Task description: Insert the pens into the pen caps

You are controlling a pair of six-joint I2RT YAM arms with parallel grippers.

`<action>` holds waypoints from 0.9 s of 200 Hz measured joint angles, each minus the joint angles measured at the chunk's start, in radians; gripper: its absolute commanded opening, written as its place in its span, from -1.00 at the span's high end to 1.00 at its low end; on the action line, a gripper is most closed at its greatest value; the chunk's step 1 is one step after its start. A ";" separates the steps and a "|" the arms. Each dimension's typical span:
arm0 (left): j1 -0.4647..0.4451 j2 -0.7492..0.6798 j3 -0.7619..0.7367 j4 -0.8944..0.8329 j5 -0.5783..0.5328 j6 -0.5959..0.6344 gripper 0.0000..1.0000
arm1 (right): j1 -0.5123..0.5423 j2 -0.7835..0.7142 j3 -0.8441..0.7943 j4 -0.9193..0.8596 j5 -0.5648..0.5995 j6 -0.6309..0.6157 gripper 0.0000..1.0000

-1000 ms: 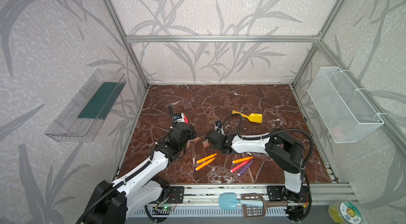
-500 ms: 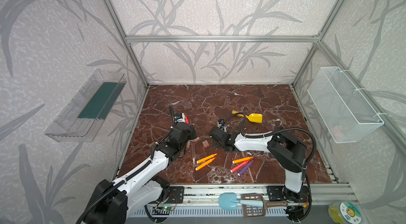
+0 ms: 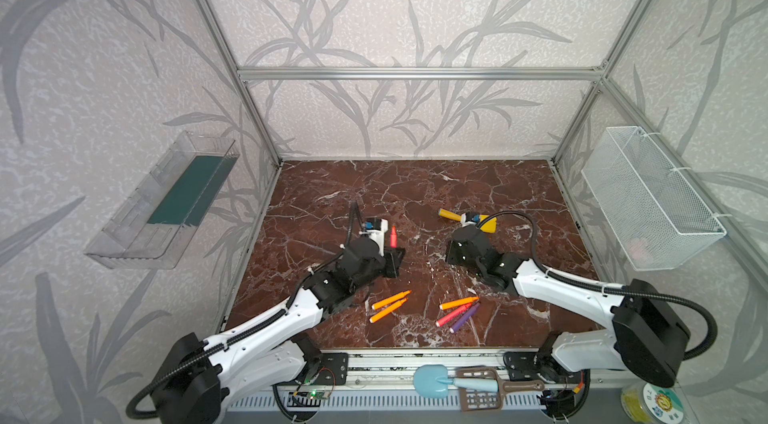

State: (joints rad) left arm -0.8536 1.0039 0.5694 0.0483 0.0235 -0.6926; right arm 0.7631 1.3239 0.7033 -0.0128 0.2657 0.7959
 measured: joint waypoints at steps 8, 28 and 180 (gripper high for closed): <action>-0.067 0.000 -0.012 0.028 -0.020 0.005 1.00 | -0.009 -0.023 -0.022 0.013 -0.010 0.000 0.70; -0.185 0.012 -0.072 0.107 -0.075 0.012 1.00 | -0.015 -0.098 -0.090 0.043 -0.038 0.003 0.66; -0.448 0.402 0.006 0.375 -0.201 0.048 1.00 | -0.091 -0.602 -0.373 0.195 -0.186 0.049 0.47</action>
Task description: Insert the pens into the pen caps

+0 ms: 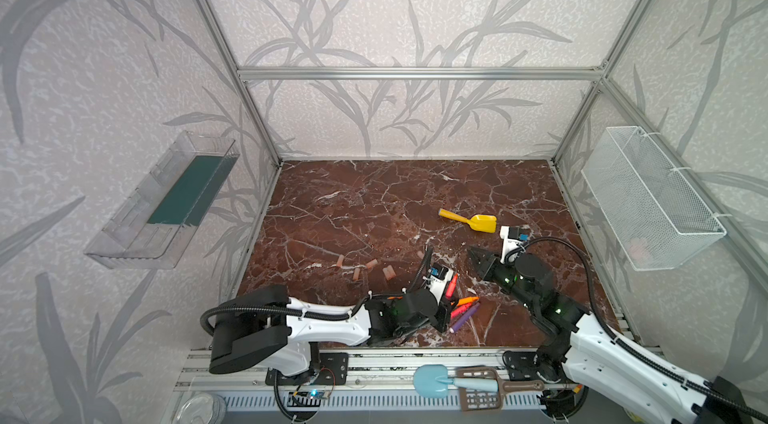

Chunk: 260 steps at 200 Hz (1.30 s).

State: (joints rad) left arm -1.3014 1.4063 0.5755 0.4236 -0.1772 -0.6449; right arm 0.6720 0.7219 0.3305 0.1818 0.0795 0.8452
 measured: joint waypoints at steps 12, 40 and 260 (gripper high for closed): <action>0.000 -0.019 -0.011 0.003 -0.038 -0.011 1.00 | 0.000 0.010 0.002 -0.010 0.009 -0.004 0.38; 0.015 -0.139 -0.049 -0.066 -0.124 -0.024 1.00 | 0.000 0.080 0.052 -0.085 0.030 -0.023 0.26; 0.786 -0.649 -0.157 -0.546 0.076 -0.036 1.00 | 0.167 1.330 1.038 -0.444 0.050 -0.418 0.02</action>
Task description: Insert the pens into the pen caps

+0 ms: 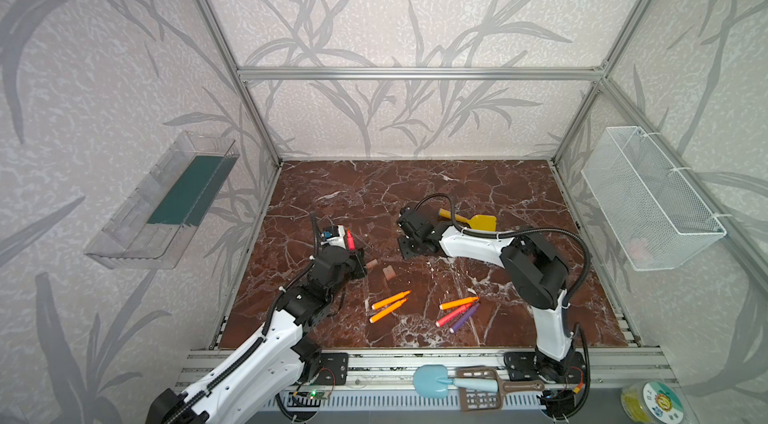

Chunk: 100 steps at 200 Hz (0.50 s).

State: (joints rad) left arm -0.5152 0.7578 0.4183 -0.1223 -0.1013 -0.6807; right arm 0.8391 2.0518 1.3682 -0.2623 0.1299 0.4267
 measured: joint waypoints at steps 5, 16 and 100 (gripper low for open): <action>0.001 0.000 0.000 0.000 0.003 0.000 1.00 | 0.000 0.007 0.006 -0.005 0.000 -0.006 0.05; 0.006 0.000 0.000 0.000 0.009 0.000 1.00 | 0.001 0.022 0.019 -0.012 0.000 -0.013 0.11; 0.021 0.000 -0.016 0.004 0.033 -0.001 1.00 | 0.042 0.041 0.024 0.003 0.021 -0.061 0.62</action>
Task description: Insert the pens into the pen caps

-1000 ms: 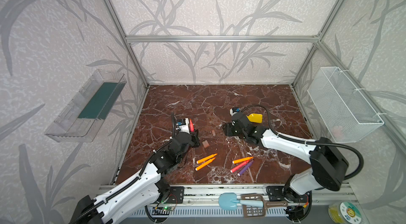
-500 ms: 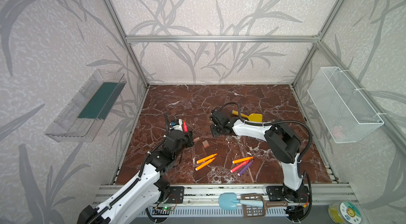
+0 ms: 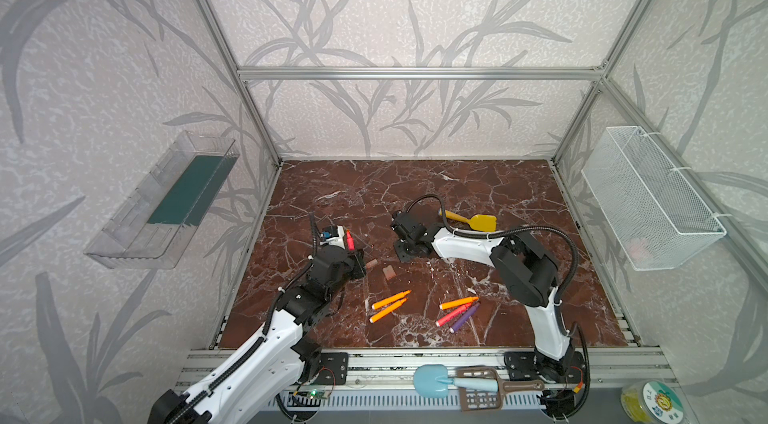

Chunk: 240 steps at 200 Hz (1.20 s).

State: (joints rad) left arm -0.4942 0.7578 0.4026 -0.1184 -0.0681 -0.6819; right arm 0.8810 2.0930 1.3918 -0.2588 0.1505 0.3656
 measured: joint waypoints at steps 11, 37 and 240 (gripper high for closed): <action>0.000 0.000 -0.004 0.000 0.003 0.000 1.00 | 0.006 -0.010 -0.019 0.011 0.001 -0.002 0.65; 0.004 0.000 -0.008 0.000 0.010 -0.002 1.00 | 0.021 -0.058 -0.090 0.029 0.001 -0.016 0.65; 0.006 0.000 -0.021 0.024 0.021 -0.011 1.00 | 0.077 -0.103 -0.147 0.031 -0.058 -0.105 0.33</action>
State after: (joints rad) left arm -0.4877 0.7578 0.3820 -0.0944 -0.0467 -0.6933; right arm 0.9581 1.9896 1.2449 -0.2283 0.0929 0.2604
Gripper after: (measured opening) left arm 0.166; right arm 0.335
